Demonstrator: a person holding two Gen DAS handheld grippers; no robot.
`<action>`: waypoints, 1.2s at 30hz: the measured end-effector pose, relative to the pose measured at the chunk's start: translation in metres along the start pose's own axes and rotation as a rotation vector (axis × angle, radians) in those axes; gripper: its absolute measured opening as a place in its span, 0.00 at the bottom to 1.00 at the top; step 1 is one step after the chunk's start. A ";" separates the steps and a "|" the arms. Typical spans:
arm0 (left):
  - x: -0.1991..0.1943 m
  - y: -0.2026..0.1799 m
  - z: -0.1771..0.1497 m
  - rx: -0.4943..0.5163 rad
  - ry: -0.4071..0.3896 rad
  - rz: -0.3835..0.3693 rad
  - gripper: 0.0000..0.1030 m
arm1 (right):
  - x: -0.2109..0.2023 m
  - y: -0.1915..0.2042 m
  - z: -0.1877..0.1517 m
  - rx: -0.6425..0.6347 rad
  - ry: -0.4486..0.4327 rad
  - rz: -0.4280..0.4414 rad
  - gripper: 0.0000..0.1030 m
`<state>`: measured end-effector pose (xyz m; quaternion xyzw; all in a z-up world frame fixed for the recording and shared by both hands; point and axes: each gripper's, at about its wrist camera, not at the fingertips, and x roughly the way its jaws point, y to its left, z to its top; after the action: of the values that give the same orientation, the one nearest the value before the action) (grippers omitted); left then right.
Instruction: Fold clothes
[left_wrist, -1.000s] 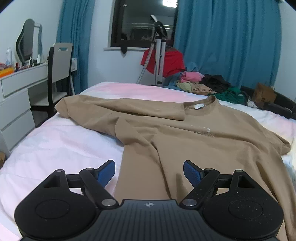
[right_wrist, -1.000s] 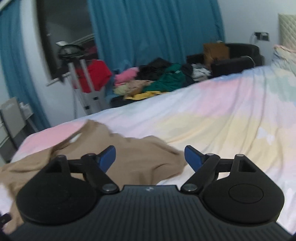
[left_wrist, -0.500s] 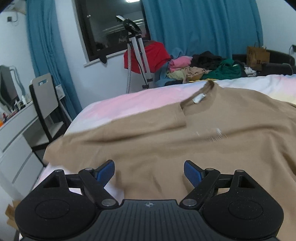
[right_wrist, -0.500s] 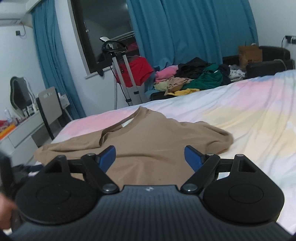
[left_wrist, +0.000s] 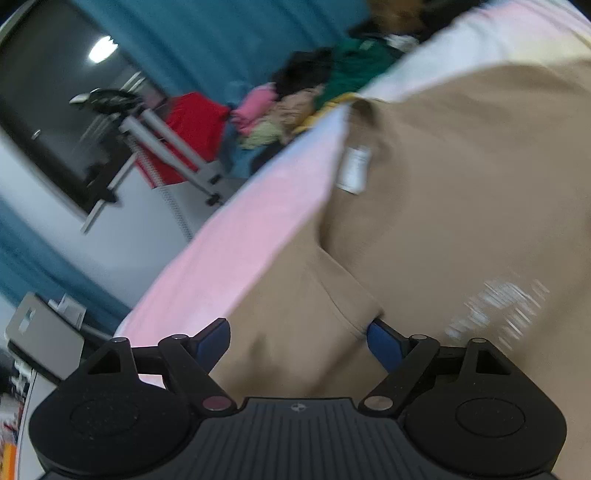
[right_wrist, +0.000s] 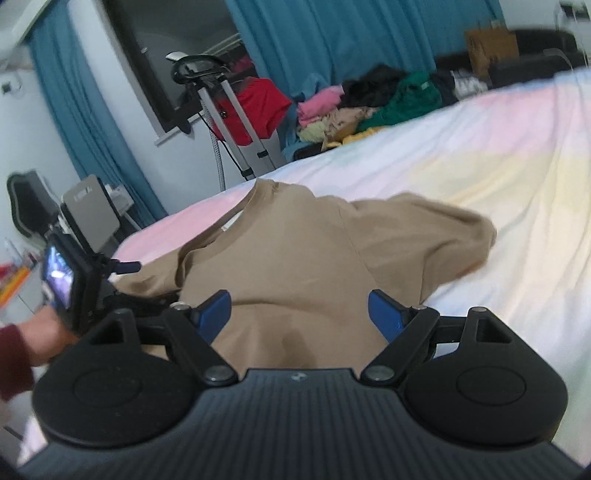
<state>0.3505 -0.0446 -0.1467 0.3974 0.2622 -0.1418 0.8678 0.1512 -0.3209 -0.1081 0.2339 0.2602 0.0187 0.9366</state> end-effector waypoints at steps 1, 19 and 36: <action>0.006 0.004 0.003 -0.006 -0.005 0.020 0.70 | -0.002 0.001 -0.001 -0.001 0.000 0.006 0.80; 0.112 0.111 0.038 -0.668 0.065 0.067 0.72 | 0.020 -0.014 -0.002 0.016 0.039 -0.021 0.80; -0.173 0.022 -0.025 -0.847 -0.066 -0.064 0.87 | -0.004 0.001 0.005 -0.083 -0.051 -0.022 0.80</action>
<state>0.2100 -0.0053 -0.0487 -0.0072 0.2815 -0.0609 0.9576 0.1504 -0.3229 -0.1024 0.1927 0.2376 0.0133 0.9520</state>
